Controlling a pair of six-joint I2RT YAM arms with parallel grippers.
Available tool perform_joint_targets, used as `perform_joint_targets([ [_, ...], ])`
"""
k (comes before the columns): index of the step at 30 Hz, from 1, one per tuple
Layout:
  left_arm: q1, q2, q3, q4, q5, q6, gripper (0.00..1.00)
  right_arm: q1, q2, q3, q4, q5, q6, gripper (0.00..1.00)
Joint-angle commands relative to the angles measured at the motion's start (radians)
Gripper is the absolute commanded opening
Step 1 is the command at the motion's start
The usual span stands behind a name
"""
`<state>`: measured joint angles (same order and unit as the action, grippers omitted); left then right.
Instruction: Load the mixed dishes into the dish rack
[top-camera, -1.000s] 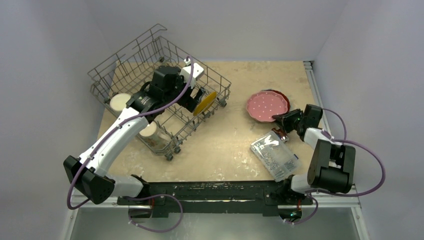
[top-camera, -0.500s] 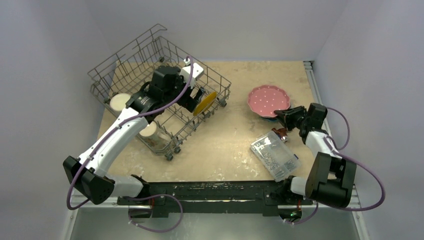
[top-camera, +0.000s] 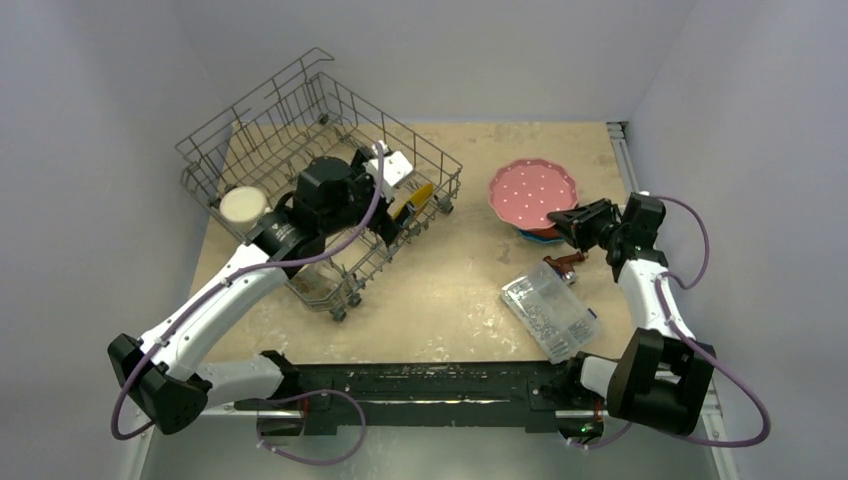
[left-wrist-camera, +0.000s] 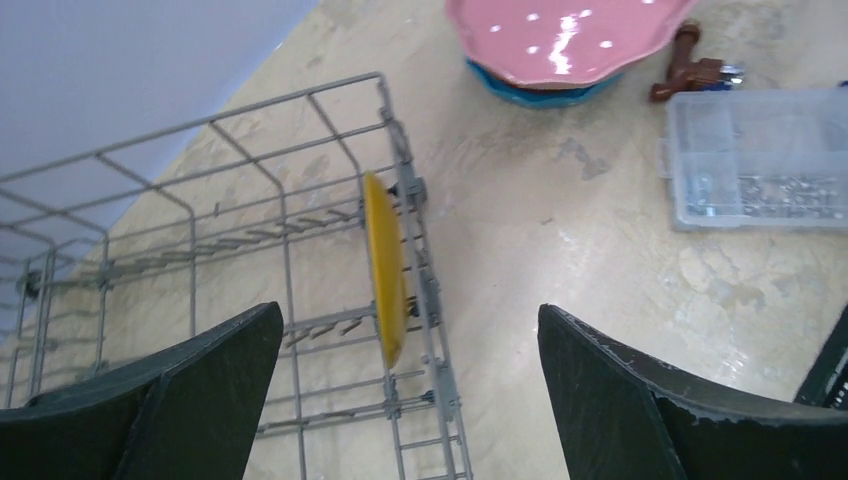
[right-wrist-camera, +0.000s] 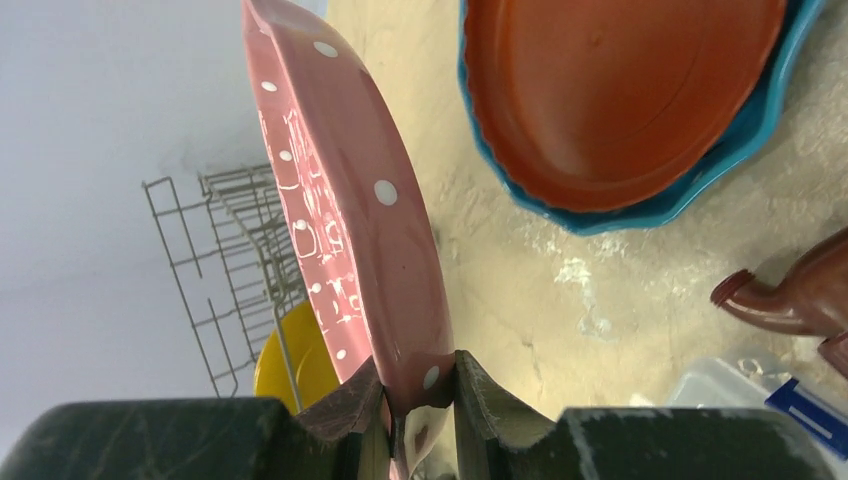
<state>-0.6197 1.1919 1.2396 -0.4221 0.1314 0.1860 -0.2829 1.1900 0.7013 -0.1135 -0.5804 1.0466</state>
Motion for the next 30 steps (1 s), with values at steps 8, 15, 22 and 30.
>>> perform_joint_targets([
  [8,-0.441,-0.05,-0.204,0.286,-0.175,0.328,0.99,0.074,-0.218,0.08,-0.2,-0.129,-0.086,0.0],
  [15,-0.639,0.128,-0.235,0.46,-0.463,0.53,0.98,0.117,-0.317,0.063,-0.287,-0.119,-0.075,0.0],
  [22,-0.698,0.286,-0.188,0.549,-0.666,0.62,0.95,0.137,-0.377,0.022,-0.287,-0.14,-0.02,0.0],
  [30,-0.722,0.498,-0.077,0.662,-0.858,0.767,0.89,0.148,-0.386,-0.009,-0.272,-0.162,0.009,0.0],
])
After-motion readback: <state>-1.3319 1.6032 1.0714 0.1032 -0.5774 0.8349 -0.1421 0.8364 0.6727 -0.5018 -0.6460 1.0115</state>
